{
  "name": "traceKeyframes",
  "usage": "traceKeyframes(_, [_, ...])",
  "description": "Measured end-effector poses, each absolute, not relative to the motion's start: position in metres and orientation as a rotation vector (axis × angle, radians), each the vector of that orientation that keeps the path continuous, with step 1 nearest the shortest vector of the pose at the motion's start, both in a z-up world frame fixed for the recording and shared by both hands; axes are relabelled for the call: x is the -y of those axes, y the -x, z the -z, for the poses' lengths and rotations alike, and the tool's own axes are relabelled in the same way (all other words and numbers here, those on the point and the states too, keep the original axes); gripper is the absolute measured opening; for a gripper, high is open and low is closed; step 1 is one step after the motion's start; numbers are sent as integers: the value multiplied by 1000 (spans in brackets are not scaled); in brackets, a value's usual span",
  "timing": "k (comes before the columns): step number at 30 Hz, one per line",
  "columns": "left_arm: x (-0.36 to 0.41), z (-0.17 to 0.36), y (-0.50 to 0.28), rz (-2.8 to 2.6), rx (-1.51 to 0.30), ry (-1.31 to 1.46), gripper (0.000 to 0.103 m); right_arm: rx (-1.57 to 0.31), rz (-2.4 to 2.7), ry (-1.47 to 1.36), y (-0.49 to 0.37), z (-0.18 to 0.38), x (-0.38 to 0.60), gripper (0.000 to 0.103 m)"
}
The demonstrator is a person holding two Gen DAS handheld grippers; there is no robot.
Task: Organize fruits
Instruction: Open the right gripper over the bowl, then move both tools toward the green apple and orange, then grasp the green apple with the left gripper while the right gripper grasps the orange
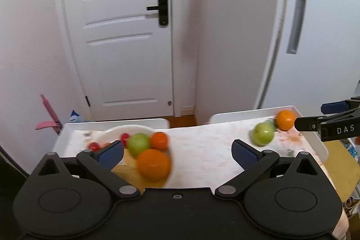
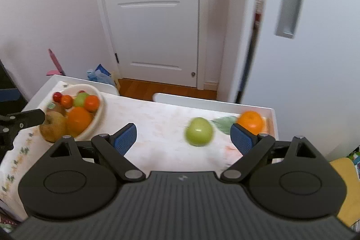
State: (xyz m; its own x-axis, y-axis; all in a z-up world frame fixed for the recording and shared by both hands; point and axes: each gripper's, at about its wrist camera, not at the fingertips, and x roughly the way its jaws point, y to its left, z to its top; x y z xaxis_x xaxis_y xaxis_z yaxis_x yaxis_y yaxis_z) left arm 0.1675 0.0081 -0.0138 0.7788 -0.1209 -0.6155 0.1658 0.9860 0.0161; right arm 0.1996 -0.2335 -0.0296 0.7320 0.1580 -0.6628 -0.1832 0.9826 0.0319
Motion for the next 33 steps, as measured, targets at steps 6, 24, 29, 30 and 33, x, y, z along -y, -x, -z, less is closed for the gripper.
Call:
traceKeyframes(6, [50, 31, -179, 177, -673, -82, 103, -737, -192, 53, -216, 46, 284, 103])
traceKeyframes(24, [166, 112, -257, 241, -732, -134, 93, -774, -313, 150, -291, 118, 350, 96])
traceKeyframes(29, [180, 133, -274, 249, -753, -154, 89, -781, -349, 174, -304, 135, 349, 89])
traceKeyframes(30, [184, 138, -278, 251, -756, -165, 87, -781, -354, 176, -306, 137, 349, 89])
traceKeyframes(33, [191, 148, -285, 258, -769, -188, 76, -764, -365, 196, -311, 140, 346, 88])
